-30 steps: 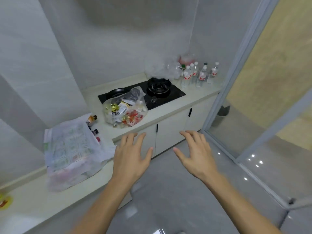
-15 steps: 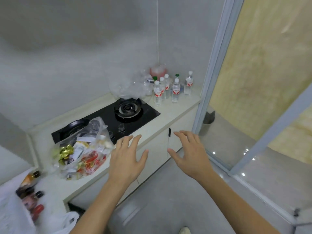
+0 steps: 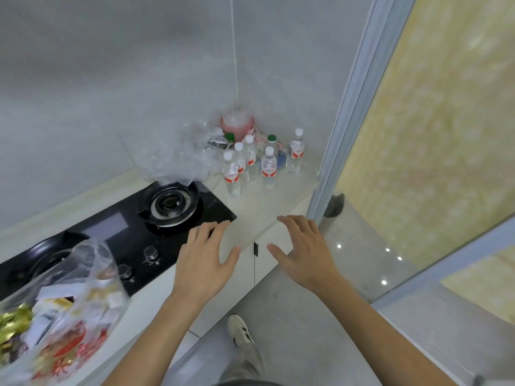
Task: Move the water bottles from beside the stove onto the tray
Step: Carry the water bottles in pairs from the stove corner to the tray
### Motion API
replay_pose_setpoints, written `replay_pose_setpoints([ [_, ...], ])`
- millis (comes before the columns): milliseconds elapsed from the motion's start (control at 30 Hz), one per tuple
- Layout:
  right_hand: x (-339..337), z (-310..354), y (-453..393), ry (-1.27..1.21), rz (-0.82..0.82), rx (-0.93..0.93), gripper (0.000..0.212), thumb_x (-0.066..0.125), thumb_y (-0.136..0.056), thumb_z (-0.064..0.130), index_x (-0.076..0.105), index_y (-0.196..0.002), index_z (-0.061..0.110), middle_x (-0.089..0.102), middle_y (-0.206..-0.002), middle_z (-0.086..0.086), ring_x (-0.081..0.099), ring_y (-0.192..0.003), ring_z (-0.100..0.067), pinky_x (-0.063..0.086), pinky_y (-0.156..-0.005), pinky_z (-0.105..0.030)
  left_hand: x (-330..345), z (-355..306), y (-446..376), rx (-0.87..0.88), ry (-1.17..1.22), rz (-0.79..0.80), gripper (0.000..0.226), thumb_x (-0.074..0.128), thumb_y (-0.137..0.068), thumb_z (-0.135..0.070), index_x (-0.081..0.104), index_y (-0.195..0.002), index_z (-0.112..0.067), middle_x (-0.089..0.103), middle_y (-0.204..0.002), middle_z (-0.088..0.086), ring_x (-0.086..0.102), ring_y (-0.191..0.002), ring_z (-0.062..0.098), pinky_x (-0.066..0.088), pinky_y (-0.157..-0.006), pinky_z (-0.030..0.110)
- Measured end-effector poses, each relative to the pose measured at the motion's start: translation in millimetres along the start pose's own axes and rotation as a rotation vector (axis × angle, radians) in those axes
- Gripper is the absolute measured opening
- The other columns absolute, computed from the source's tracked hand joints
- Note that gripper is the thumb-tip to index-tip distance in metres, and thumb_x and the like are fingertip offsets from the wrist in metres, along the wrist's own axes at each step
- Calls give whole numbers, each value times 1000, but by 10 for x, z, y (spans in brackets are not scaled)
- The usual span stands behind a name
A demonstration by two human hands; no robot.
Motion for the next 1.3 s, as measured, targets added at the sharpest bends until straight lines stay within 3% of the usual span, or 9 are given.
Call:
replay_pose_setpoints([
  [133, 50, -336, -751, 26, 3, 28, 67, 58, -98, 59, 41, -155, 29, 46, -153, 5, 43, -138, -21, 45, -112, -43, 361, 32, -910, 5, 67, 30, 69, 42, -94, -62, 52, -152, -26, 55, -144, -2, 47, -134, 24, 52, -100, 45],
  [300, 0, -705, -1621, 34, 28, 104, 67, 60, -98, 57, 43, -155, 26, 48, -152, 2, 45, -138, -24, 44, -111, -41, 666, 6, -1913, 23, 74, 99, 62, 56, -100, -54, 47, -155, -25, 51, -152, -2, 44, -139, 25, 50, -105, 46],
  [500, 21, -1061, -2482, 31, 59, 157, 68, 62, -98, 55, 41, -156, 25, 45, -155, 1, 44, -140, -26, 43, -113, -42, 930, -112, -2765, 15, 146, 181, 61, 57, -101, -53, 46, -154, -25, 50, -153, 1, 45, -141, 27, 49, -107, 47],
  [733, -30, -1559, -3545, 23, 69, 149, 67, 63, -98, 52, 38, -155, 25, 42, -156, -3, 42, -140, -30, 43, -115, -49, 1232, -293, -3688, -33, 168, 190, 53, 55, -98, -56, 49, -144, -29, 56, -140, 2, 55, -128, 28, 55, -95, 51],
  [967, 138, -2096, -4522, -63, 77, 94, 71, 75, -92, 31, 40, -151, 13, 47, -147, -13, 49, -129, -37, 47, -108, -49, 1589, -528, -4492, -136, 178, 188, 46, 65, -98, -42, 57, -138, -21, 58, -136, 7, 62, -117, 32, 55, -88, 44],
  [1067, 279, -2289, -4788, -100, 116, 71, 71, 74, -93, 28, 40, -153, 12, 49, -149, -12, 46, -138, -35, 43, -114, -45, 1779, -581, -4702, -138, 95, 232, 43, 69, -96, -39, 59, -135, -24, 61, -134, 2, 65, -115, 30, 57, -90, 45],
  [1167, 380, -2403, -4891, -159, 157, 56, 61, 66, -101, 26, 40, -154, 15, 49, -152, -9, 47, -141, -30, 44, -113, -43, 1921, -574, -4839, -150, 7, 264, 39, 75, -93, -31, 60, -129, -22, 64, -122, 3, 68, -104, 29, 59, -86, 41],
  [1300, 461, -2495, -4941, -234, 174, 67, 45, 61, -105, 29, 48, -146, 17, 60, -138, -9, 58, -125, -30, 49, -101, -41, 2014, -509, -4978, -206, -47, 284, 32, 79, -91, -21, 66, -121, -17, 64, -117, 2, 66, -101, 26, 49, -83, 30],
])
Point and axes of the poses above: each hand's wrist, its own y-axis away from the middle knuckle, its own x-axis out of the palm, z = x × y, the point moved 9 cm from there along -y, towards the middle knuckle
